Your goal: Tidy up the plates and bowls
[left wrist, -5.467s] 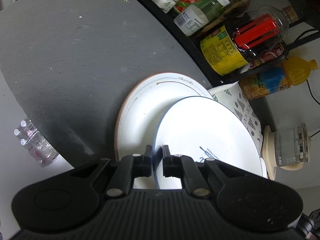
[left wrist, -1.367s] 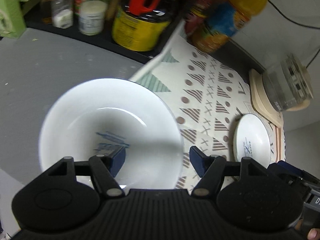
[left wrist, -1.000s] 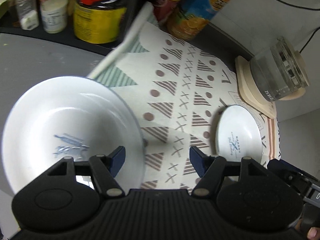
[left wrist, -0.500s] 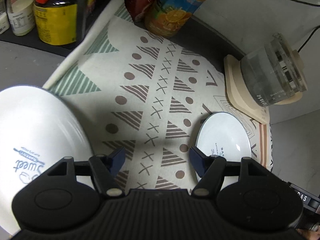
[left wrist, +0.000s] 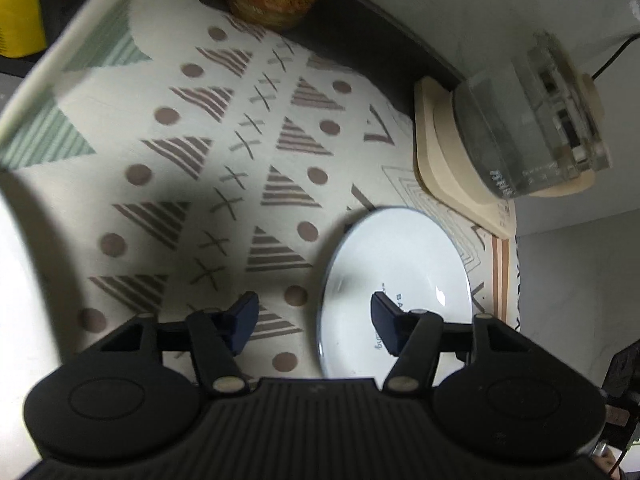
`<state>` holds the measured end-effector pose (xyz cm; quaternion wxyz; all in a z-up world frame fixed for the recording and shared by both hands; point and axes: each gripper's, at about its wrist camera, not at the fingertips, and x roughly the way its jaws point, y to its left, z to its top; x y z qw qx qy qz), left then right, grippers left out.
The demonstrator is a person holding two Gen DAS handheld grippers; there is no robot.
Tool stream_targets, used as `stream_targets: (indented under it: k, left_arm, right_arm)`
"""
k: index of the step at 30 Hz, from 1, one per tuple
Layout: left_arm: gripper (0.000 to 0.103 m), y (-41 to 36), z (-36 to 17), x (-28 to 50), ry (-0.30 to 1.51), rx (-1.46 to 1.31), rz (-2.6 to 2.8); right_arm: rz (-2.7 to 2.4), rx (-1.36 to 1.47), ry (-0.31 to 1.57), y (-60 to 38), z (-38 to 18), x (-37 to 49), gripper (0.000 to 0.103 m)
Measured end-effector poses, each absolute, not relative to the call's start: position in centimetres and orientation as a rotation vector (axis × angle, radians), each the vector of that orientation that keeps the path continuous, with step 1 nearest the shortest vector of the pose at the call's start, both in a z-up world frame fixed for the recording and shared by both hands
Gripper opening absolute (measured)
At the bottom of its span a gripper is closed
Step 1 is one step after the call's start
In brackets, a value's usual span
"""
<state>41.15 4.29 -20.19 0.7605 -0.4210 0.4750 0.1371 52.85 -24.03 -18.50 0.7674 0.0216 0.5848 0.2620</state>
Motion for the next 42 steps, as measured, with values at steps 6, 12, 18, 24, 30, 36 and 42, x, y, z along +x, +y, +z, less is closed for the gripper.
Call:
stream_targets:
  k: [6,12,18,24,30,36,42]
  left_arm:
    - [0.044,3.9,-21.8,42.3,1.078,-0.929,0.292]
    - [0.031,3.7,-22.7,42.5,1.078,-0.946,0.297]
    - [0.018,3.7,-23.0,42.9,1.081,-0.960,0.308]
    - [0.016,3.8,-23.3,43.1,1.065,-0.989,0.304]
    - [0.012,3.5,-23.3,43.7,1.051,-0.970,0.299]
    - [0.011,3.4,-23.1,43.5,1.043,-0.950,0.295]
    - [0.011,3.8,-21.9,43.0,1.008,-0.951,0.288]
  right_arm:
    - [0.581,0.047,1.326,-23.8,-20.0,53.7,0.053]
    - [0.613,0.040,1.344,-23.5,-20.9,54.4,0.049]
    - [0.637,0.053,1.344,-23.3,-20.9,55.0,0.031]
    - [0.665,0.046,1.348,-22.8,-21.2,55.2,0.028]
    - [0.666,0.052,1.329,-23.2,-21.3,55.5,0.018]
    - [0.674,0.051,1.309,-23.4,-21.1,55.4,0.016]
    - [0.721,0.101,1.259,-24.0,-19.4,55.2,0.008]
